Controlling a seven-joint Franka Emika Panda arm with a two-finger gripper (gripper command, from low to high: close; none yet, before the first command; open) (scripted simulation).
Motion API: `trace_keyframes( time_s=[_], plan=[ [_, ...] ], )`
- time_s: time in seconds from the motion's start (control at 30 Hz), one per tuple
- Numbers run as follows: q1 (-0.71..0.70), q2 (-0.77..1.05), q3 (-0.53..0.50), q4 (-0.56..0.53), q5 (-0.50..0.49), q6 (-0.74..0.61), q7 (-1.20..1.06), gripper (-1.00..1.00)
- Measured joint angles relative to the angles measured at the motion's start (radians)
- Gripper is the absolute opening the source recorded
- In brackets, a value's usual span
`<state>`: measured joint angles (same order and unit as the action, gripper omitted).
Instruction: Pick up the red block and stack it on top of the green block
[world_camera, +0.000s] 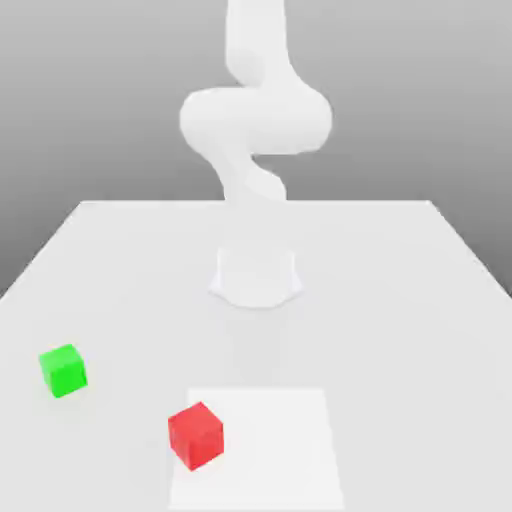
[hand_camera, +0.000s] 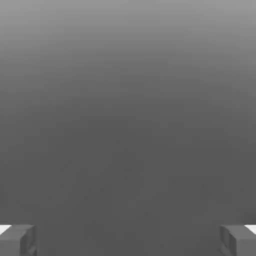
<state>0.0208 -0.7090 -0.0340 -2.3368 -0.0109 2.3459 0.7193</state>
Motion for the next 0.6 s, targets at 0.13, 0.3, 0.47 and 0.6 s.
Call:
trace_keyframes(
  time_s=[0.13, 0.3, 0.47, 0.6],
  plan=[
    [0.032, 0.15, -0.059, -0.061, -0.011, 0.076, -0.138, 0.0],
    [0.061, 0.33, -0.126, -0.134, -0.009, 0.168, -0.316, 0.0],
    [0.085, 0.511, -0.189, -0.207, 0.011, 0.259, -0.506, 0.0],
    [0.082, 0.658, -0.216, -0.265, 0.042, 0.332, -0.67, 0.0]
  ],
)
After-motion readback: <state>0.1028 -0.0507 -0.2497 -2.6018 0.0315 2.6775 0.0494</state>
